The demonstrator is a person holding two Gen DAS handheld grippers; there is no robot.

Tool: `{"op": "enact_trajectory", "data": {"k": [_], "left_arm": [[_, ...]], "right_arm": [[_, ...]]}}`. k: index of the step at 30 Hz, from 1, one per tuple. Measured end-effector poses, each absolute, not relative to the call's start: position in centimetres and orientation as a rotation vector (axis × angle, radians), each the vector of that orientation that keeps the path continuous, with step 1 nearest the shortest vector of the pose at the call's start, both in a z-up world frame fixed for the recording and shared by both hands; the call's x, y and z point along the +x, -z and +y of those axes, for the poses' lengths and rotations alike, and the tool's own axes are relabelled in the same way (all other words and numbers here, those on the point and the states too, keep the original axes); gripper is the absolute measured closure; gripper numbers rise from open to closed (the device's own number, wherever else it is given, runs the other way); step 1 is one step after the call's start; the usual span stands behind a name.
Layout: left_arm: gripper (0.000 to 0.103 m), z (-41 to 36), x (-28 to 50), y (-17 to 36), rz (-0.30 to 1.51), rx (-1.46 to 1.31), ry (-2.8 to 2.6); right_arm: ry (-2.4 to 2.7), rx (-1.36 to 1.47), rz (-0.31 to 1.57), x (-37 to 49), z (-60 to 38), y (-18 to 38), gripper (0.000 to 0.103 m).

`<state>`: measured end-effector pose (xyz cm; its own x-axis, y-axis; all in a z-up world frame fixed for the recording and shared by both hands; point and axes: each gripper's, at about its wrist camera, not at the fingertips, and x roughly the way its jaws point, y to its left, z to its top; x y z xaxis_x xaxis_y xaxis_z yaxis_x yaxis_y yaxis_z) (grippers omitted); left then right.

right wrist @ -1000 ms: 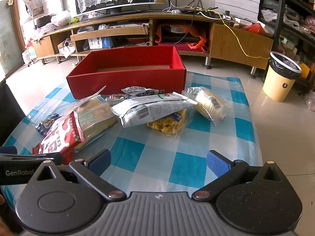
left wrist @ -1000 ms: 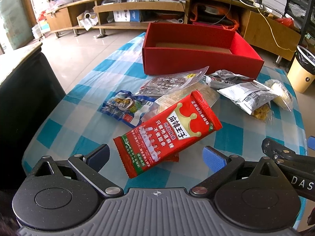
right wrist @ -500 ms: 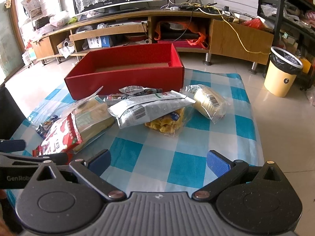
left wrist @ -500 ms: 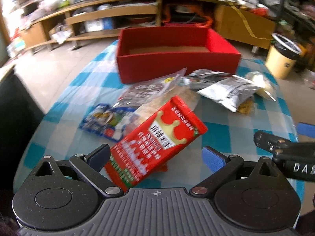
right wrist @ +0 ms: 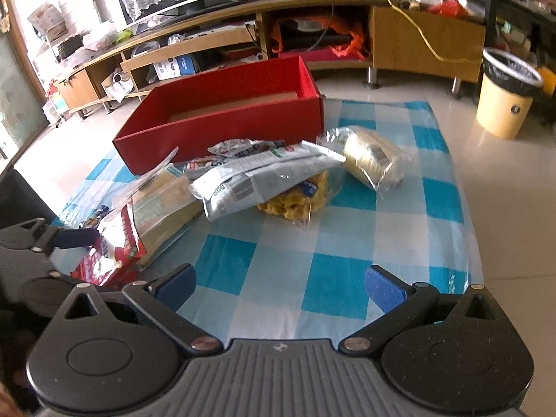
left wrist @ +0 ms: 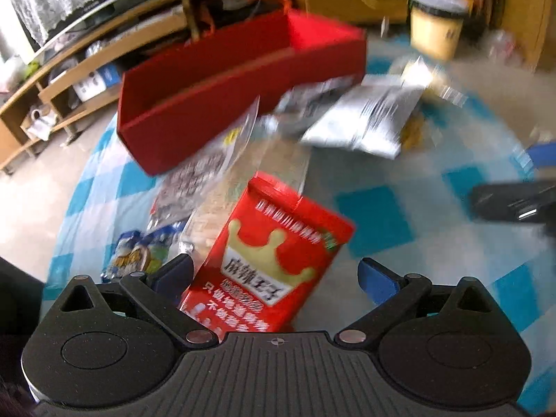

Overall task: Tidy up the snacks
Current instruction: 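Grasp the red spicy-strip packet with the left gripper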

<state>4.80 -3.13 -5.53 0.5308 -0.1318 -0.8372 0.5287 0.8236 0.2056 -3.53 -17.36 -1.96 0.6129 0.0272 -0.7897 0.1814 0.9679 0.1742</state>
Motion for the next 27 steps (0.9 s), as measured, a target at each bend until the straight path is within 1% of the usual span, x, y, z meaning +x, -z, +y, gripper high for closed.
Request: {"op": "enact_trajectory", "data": {"k": [2, 7, 8, 9, 12, 14, 15, 18, 21, 24, 27], "left_arm": [[0.005, -3.2, 5.2, 6.8, 0.997, 0.499, 0.389], [0.018, -2.0, 3.8, 6.1, 1.062, 0.402, 0.434], [0.018, -1.9, 3.2, 6.1, 1.078, 0.39, 0.447], [0.018, -1.8, 2.7, 6.1, 1.089, 0.378, 0.464], [0.013, -1.8, 0.9, 5.9, 1.09, 0.388, 0.495], [0.005, -1.9, 0.3, 6.3, 1.105, 0.397, 0.487], [0.004, -2.2, 0.3, 6.5, 1.104, 0.424, 0.469], [0.004, -2.4, 0.2, 7.1, 1.073, 0.522, 0.414], [0.005, -1.0, 0.1, 6.4, 1.095, 0.492, 0.438], [0.004, 0.5, -0.3, 5.6, 1.097, 0.493, 0.465], [0.003, 1.3, 0.0, 6.3, 1.155, 0.473, 0.464]], "right_arm": [[0.088, 0.267, 0.926, -3.5, -17.8, 2.2, 0.0], [0.097, 0.296, 0.929, -3.6, -18.6, 2.2, 0.0], [0.098, 0.295, 0.927, -3.6, -18.6, 2.1, 0.0], [0.1, 0.293, 0.926, -3.7, -18.7, 2.1, 0.0], [0.102, 0.29, 0.939, -3.8, -18.9, 2.3, 0.0], [0.108, 0.275, 0.962, -3.8, -18.9, 2.8, 0.0], [0.112, 0.264, 0.976, -3.8, -18.9, 3.2, 0.0], [0.127, 0.23, 1.025, -3.7, -18.8, 4.6, 0.0], [0.123, 0.178, 1.081, -3.6, -18.4, 6.2, 0.0], [0.123, 0.132, 1.122, -3.6, -18.1, 7.7, 0.0], [0.126, 0.078, 1.106, -3.7, -17.6, 8.1, 0.0]]}}
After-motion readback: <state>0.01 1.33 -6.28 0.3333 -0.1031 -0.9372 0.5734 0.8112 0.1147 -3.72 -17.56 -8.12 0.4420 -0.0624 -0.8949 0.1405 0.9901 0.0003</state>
